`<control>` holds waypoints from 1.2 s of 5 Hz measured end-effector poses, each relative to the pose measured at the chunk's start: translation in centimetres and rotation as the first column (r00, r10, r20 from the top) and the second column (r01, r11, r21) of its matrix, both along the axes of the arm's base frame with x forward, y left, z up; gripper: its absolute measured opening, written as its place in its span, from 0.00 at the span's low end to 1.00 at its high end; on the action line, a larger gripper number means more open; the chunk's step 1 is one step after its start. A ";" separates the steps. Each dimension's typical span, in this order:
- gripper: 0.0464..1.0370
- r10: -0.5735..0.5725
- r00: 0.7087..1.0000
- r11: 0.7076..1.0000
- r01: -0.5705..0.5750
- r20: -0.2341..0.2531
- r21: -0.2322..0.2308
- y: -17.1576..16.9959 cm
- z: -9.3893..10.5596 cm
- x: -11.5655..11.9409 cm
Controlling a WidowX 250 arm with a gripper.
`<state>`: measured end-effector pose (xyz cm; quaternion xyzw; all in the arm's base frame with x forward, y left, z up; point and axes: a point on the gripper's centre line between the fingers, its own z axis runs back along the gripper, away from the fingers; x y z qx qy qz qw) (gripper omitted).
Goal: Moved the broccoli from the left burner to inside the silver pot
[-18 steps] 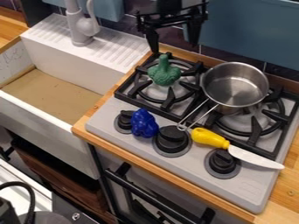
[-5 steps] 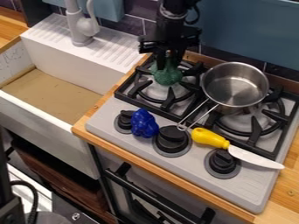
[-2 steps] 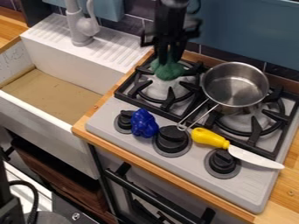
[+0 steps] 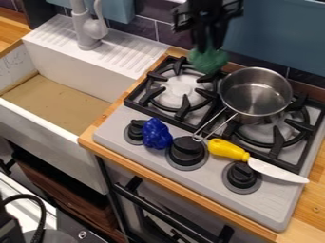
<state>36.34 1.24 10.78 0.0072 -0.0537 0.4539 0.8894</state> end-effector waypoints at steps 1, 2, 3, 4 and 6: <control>0.25 -0.044 0.998 0.998 0.045 0.042 -0.036 -2.6 0.3 0.6; 0.25 -0.089 0.992 0.995 0.093 0.085 -0.042 -4.8 -0.2 1.0; 0.25 -0.096 0.992 0.993 0.102 0.087 -0.064 -6.4 -2.2 1.2; 0.25 -0.095 0.992 0.993 0.099 0.078 -0.062 -7.0 -3.1 1.2; 0.31 -0.102 0.993 0.994 0.105 0.061 -0.040 -6.8 -4.1 0.6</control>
